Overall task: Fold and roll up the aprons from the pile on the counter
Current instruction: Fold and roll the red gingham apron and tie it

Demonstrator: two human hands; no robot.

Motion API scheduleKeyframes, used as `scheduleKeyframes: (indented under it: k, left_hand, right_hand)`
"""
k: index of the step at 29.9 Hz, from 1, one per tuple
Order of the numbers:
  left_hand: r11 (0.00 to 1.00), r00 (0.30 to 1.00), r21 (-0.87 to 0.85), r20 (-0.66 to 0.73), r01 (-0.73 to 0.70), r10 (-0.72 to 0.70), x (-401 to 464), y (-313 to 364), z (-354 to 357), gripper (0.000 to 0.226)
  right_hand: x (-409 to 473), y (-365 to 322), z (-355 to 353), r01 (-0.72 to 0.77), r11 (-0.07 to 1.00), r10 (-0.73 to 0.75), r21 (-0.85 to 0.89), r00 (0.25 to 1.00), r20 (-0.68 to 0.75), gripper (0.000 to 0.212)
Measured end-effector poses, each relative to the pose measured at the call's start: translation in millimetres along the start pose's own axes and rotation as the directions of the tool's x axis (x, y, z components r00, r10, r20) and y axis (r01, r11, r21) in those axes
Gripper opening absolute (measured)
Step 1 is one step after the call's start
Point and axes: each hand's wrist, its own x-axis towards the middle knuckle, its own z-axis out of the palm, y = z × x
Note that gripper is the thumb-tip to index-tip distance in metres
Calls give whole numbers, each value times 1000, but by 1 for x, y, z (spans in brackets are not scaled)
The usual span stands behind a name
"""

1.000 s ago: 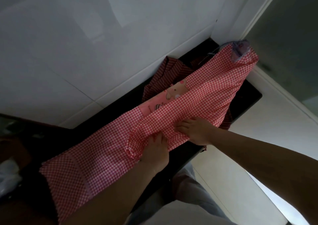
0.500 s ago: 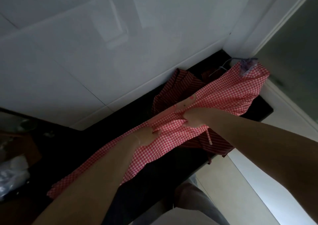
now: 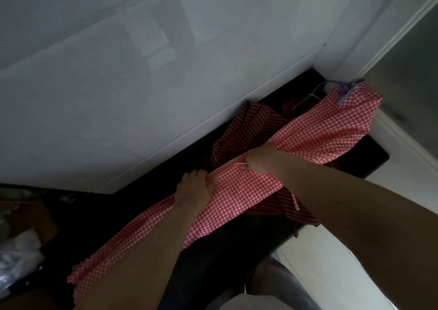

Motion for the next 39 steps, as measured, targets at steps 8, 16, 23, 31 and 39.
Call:
scheduleKeyframes:
  k: [8,16,23,31,39]
  left_hand:
    - [990,989,118,-120,-72,87,7,21,5,44]
    - [927,928,74,97,-368,360,13,44,49,71]
    - [942,942,-19,-37,-334,333,20,37,62,63]
    - [959,977,-274,-214,-67,7,29,58,36,33]
    - [987,961,-95,-254,-133,106,33,53,26,35]
  right_hand:
    - [2,2,16,43,991,-29,126,993,-115,65]
    - [-5,8,11,171,978,-157,118,980,-121,49]
    - [-27,100,8,-133,976,112,173,985,129,52]
    - [-28,153,47,-114,797,212,593,972,-99,59]
    - [-25,106,89,-209,898,438,388,526,-729,55]
